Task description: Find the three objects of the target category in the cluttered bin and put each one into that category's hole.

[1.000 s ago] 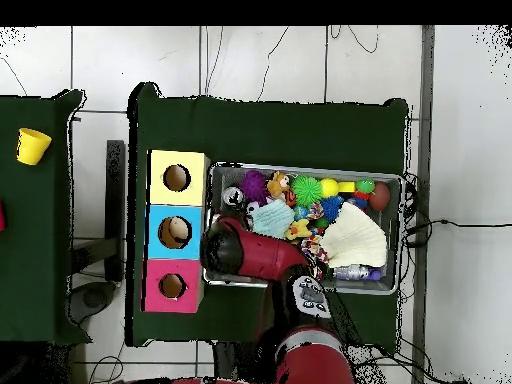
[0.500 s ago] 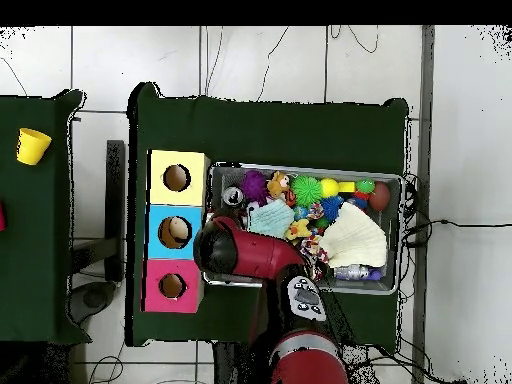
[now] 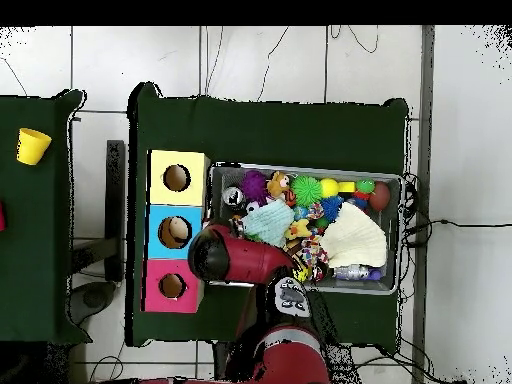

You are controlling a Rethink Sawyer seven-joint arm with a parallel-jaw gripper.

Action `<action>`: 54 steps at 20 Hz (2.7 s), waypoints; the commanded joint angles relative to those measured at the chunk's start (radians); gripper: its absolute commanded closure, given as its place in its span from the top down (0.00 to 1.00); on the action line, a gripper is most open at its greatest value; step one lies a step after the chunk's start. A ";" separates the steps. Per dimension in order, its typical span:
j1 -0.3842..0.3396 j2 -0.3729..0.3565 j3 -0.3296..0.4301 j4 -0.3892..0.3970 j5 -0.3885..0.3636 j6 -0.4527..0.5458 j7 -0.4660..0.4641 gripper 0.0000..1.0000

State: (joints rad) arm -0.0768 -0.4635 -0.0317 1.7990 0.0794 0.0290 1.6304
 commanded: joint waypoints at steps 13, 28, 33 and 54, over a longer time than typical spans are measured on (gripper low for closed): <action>0.036 0.056 -0.028 0.061 0.041 0.295 0.155 1.00; 0.053 0.029 -0.050 0.087 0.029 0.345 0.168 0.00; 0.054 0.027 -0.050 0.084 0.023 0.342 0.162 0.00; 0.011 -0.159 -0.074 -0.103 -0.076 0.642 -0.014 0.00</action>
State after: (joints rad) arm -0.0239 -0.5876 -0.1104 1.7775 0.0794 0.4919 1.6302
